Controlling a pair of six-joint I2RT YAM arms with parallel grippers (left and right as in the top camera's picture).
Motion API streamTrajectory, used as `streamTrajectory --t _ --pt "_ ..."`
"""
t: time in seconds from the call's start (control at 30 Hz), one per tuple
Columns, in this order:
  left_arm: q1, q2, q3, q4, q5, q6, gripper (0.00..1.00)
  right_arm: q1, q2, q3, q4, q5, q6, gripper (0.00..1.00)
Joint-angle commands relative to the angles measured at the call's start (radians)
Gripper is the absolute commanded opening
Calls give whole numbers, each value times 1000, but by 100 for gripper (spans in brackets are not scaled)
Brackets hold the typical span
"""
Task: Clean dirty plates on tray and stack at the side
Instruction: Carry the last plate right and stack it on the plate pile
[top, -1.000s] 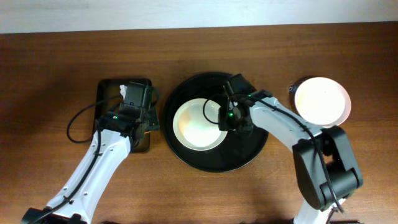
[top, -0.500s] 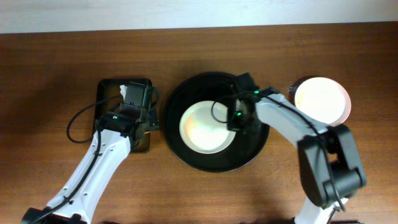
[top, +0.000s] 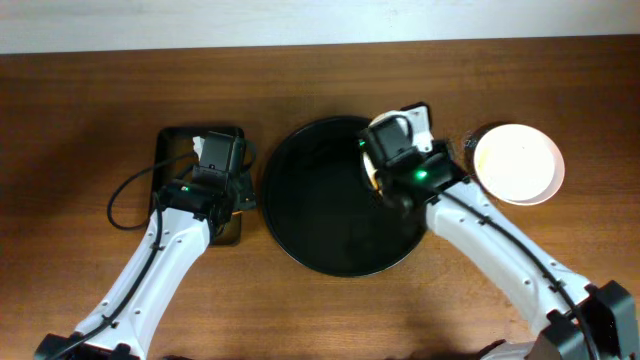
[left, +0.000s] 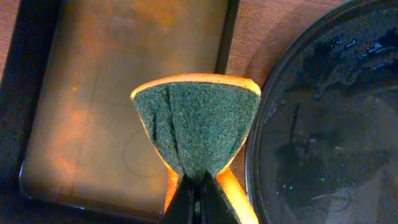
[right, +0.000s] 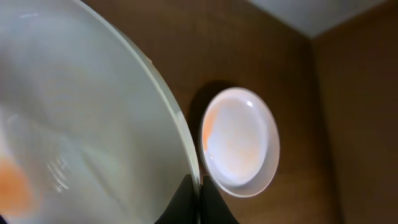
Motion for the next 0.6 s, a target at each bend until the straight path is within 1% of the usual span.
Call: streamTrajectory --t 0.0,0.03,0.17,0.3,0.33,0.4,0.47,0.57 --pt "5 -26 8 5 7 -10 0 74 -26 -4 15 173 18 4" --pt "5 -26 8 6 7 -10 0 85 -26 -4 15 206 39 4" --pt "5 -26 8 6 7 -10 0 86 -27 -4 57 340 40 4" --pt "5 -26 8 6 7 -10 0 86 -27 -4 98 379 40 4" --pt "5 -26 8 6 7 -10 0 86 -27 -4 98 365 45 4" --pt "5 -26 8 6 7 -10 0 85 -27 -4 87 232 74 4" --pt "5 -26 8 6 7 -10 0 84 -27 -4 31 79 204 4" --pt "5 -26 8 6 7 -10 0 50 -27 -3 1 -43 225 4"
